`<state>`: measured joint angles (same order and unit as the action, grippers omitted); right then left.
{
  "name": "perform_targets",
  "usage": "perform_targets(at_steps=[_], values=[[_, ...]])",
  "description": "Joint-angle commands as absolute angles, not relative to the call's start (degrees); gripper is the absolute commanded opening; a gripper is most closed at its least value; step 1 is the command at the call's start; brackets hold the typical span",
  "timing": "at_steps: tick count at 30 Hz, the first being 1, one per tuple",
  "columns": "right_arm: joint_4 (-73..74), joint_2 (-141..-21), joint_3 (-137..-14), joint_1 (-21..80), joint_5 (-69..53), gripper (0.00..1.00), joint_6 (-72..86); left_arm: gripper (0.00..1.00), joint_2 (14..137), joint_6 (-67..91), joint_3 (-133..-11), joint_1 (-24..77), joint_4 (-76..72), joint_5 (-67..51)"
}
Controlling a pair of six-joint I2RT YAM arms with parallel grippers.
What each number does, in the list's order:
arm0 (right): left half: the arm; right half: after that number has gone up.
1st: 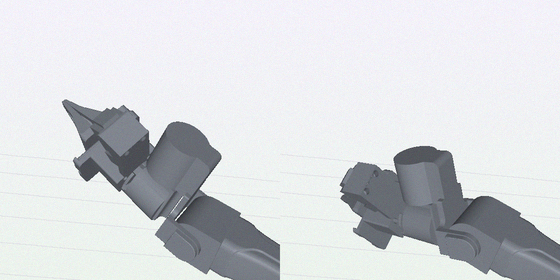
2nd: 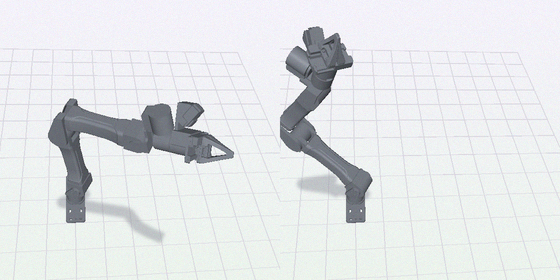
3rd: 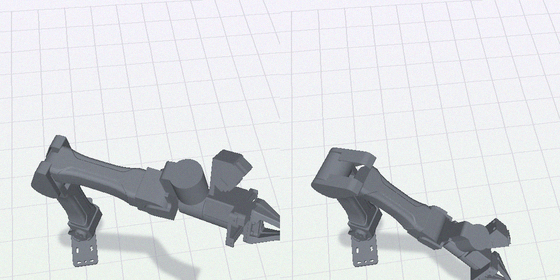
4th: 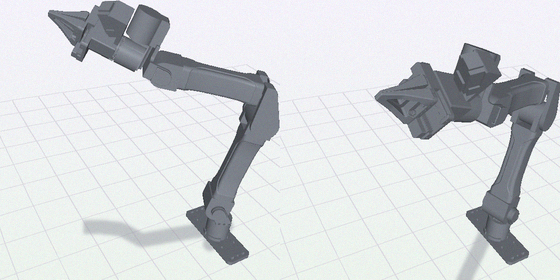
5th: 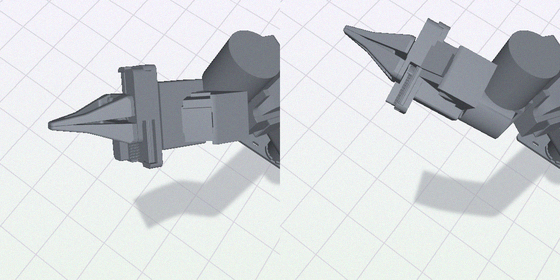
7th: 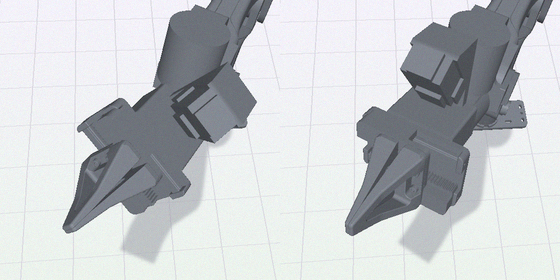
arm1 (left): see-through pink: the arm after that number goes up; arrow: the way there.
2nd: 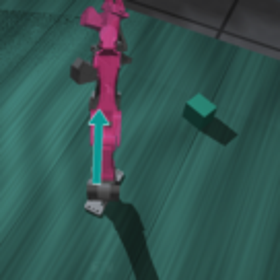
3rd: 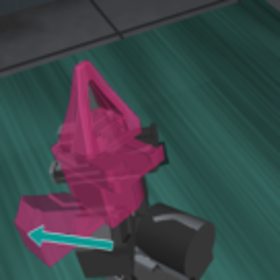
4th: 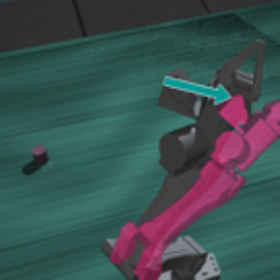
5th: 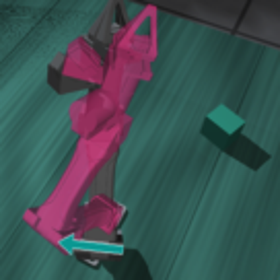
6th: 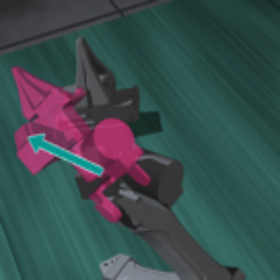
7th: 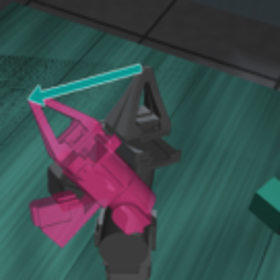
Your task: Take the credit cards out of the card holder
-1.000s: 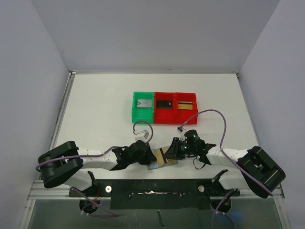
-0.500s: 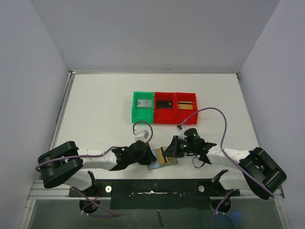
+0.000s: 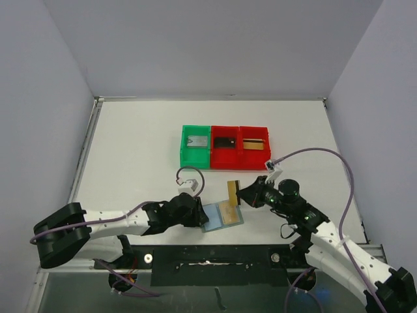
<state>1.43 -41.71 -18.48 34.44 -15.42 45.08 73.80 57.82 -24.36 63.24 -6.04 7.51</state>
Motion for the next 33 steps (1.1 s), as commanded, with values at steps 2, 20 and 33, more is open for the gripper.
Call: perform_targets(at_steps=[2,20,33], values=[[-1.4,-29.6,-19.9,34.4,-1.5,0.00,33.6,0.37,64.9,53.9,-27.9,61.6,4.0,10.7],[-3.0,-54.1,-35.4,26.2,7.2,0.00,-26.3,0.65,49.8,48.6,-27.4,48.4,16.1,8.2],[-6.4,-71.5,-43.8,18.1,-12.9,0.00,-44.1,0.67,43.4,50.3,-25.4,47.8,18.4,4.8]])
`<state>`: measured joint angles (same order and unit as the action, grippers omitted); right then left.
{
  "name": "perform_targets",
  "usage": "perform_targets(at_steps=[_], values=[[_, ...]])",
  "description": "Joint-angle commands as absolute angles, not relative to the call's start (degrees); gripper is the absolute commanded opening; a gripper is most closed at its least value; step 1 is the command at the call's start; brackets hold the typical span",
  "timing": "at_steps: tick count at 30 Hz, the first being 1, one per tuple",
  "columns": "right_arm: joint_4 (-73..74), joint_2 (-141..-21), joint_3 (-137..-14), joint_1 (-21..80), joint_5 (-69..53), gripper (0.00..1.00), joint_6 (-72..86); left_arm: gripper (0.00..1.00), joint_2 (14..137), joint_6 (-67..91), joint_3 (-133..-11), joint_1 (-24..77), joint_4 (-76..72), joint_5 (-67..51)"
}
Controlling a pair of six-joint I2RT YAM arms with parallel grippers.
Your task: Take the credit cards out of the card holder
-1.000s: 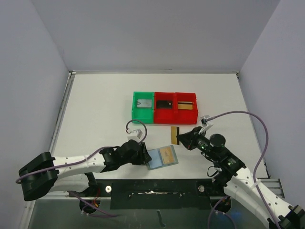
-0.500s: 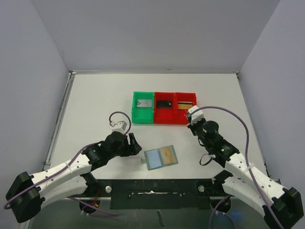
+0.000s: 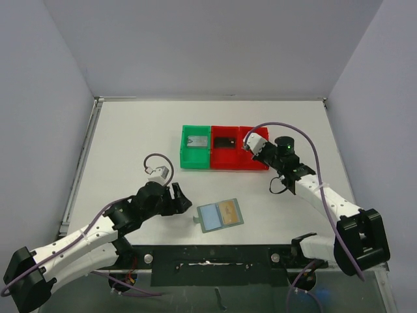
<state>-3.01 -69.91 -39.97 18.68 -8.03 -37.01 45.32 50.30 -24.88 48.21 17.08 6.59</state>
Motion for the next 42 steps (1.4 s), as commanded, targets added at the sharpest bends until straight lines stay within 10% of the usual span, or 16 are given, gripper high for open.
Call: perform_targets(at_steps=[1,30,42], values=[[-6.5,-72.2,-44.1,18.0,-13.0,0.00,-45.0,0.69,42.9,50.2,-25.6,47.8,19.2,4.9],[-5.2,-101.5,-59.8,14.0,-12.6,0.00,-67.4,0.71,39.2,48.3,-30.8,47.2,27.5,7.1],[-0.6,-104.2,-62.4,14.0,-12.6,0.19,-68.2,0.71,39.6,48.4,-30.9,47.2,27.3,7.3]])
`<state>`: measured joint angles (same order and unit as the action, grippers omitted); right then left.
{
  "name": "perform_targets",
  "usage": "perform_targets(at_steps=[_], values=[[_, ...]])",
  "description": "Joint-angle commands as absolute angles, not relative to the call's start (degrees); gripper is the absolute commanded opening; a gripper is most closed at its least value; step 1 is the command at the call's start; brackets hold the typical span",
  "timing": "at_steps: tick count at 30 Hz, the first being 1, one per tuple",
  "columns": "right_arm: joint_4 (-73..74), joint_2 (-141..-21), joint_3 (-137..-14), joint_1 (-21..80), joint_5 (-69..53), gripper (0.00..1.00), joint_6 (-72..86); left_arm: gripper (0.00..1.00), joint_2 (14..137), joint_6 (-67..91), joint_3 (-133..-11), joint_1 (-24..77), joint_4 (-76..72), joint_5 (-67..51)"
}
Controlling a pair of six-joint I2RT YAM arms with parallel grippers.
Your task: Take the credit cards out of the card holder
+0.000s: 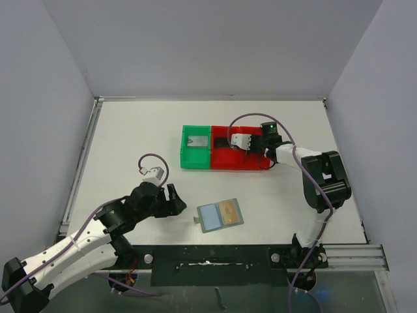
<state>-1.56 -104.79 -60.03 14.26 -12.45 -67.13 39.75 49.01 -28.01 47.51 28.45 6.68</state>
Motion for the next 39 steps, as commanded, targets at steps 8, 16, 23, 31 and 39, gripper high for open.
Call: perform_targets(at_steps=[8,16,23,31,39], values=[[1.6,-104.1,-63.5,13.7,-13.8,0.31,-67.3,0.71,41.0,48.5,-31.0,47.1,27.1,6.7],[3.0,-104.2,-64.7,13.1,-14.4,0.35,-65.9,0.71,39.6,49.1,-30.6,47.2,26.8,6.1],[-1.3,-98.5,-64.5,13.1,-14.4,0.38,-58.6,0.71,39.3,49.4,-31.3,47.1,24.8,4.2],[-16.7,-78.1,-52.4,13.0,-7.7,0.72,-24.0,0.71,41.7,56.2,-28.4,47.5,9.1,-0.6],[-7.9,-58.8,-41.2,12.3,-5.7,0.92,13.7,0.71,53.0,58.5,-29.5,54.6,-5.0,3.0]])
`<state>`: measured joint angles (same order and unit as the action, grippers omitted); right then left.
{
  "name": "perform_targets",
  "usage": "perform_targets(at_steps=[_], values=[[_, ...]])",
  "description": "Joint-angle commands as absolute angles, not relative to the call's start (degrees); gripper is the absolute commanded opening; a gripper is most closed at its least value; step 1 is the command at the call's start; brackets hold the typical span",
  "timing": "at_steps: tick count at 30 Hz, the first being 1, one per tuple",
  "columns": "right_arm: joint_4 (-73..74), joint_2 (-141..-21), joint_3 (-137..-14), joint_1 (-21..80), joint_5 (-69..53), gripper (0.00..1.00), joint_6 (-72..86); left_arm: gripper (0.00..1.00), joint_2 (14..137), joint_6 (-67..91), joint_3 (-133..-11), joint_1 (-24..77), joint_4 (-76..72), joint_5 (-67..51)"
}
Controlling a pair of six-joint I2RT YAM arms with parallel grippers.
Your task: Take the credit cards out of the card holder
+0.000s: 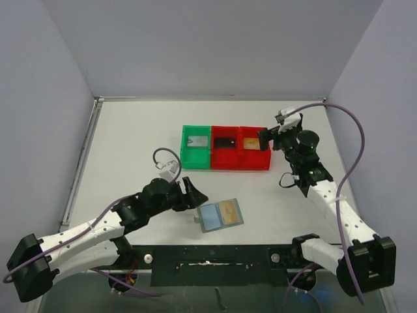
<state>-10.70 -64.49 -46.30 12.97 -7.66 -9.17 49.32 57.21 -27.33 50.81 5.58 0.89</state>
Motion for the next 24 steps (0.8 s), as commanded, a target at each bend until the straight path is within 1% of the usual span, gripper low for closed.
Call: perform_targets(at_steps=[1,4,5,8,11,13,14,17,18,21,24], values=[[-6.8,-56.9,-39.7,12.2,-5.2,0.99,18.1,0.71,54.8,58.3,-30.1,55.6,-5.7,3.8],[-2.4,-52.6,-36.2,12.0,-6.4,0.98,27.9,0.71,58.4,58.1,-30.5,57.0,-7.9,5.0],[-2.1,-51.5,-34.3,12.0,-7.5,0.98,33.5,0.71,59.3,58.3,-30.0,57.2,-9.7,5.2],[-4.8,-48.8,-28.2,11.9,-16.7,0.98,38.7,0.71,61.3,59.6,-28.1,57.6,-14.6,5.4],[-4.3,-49.3,-23.7,12.5,-23.6,0.99,45.0,0.67,63.1,61.0,-27.0,57.9,-16.9,5.1],[-3.8,-50.2,-21.8,14.8,-26.0,0.87,47.7,0.64,64.3,61.7,-26.4,58.0,-18.4,4.6],[-2.8,-50.5,-21.4,16.7,-25.0,0.84,48.1,0.62,64.7,61.9,-26.3,58.0,-19.1,4.3],[1.8,-50.7,-21.8,26.1,-16.8,0.78,48.4,0.58,66.1,62.2,-26.0,58.0,-20.0,3.8],[2.3,-50.9,-22.0,28.2,-15.1,0.74,48.5,0.58,66.4,62.2,-25.9,58.0,-20.0,3.8],[3.9,-54.0,-23.4,31.6,-13.1,0.61,49.2,0.55,67.5,62.5,-25.7,58.0,-20.6,3.7],[3.5,-57.6,-23.8,34.1,-13.3,0.52,49.7,0.54,68.7,63.1,-25.5,58.0,-21.3,3.5]])
